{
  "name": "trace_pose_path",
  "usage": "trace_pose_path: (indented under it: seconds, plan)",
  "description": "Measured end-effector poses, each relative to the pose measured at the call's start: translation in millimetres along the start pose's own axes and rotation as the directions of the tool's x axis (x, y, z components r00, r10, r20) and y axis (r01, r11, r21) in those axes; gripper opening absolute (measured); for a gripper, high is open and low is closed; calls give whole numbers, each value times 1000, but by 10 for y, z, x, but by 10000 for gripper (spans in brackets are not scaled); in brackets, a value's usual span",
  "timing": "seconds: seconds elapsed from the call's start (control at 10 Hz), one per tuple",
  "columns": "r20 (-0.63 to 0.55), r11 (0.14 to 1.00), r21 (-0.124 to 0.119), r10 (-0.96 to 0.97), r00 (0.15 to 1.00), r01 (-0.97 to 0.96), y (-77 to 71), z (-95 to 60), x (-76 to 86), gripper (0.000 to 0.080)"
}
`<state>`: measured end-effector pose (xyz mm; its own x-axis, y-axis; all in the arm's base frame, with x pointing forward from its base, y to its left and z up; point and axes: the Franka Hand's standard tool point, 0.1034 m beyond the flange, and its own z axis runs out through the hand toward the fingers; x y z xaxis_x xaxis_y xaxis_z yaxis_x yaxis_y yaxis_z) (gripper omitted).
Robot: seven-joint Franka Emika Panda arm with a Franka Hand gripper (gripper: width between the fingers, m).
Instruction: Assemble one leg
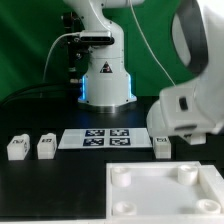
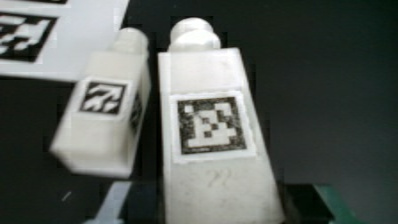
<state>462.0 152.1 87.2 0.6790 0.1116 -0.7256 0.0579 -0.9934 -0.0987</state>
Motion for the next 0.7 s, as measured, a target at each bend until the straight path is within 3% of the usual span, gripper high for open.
trace_pose_path:
  seconds: [0.1, 0.2, 0.3, 0.4, 0.7]
  plan:
    - [-79, 1000, 0, 4, 997, -4, 32, -295, -99, 295]
    - [-231, 1000, -18, -1, 973, -3, 16, -557, -141, 295]
    - [-324, 1000, -24, -7, 946, -1, -9, -628, -217, 295]
    - [-383, 1000, -23, -6, 924, -4, 9, -561, -190, 295]
    - [-637, 1000, -17, -13, 771, 2, 36, -682, -87, 295]
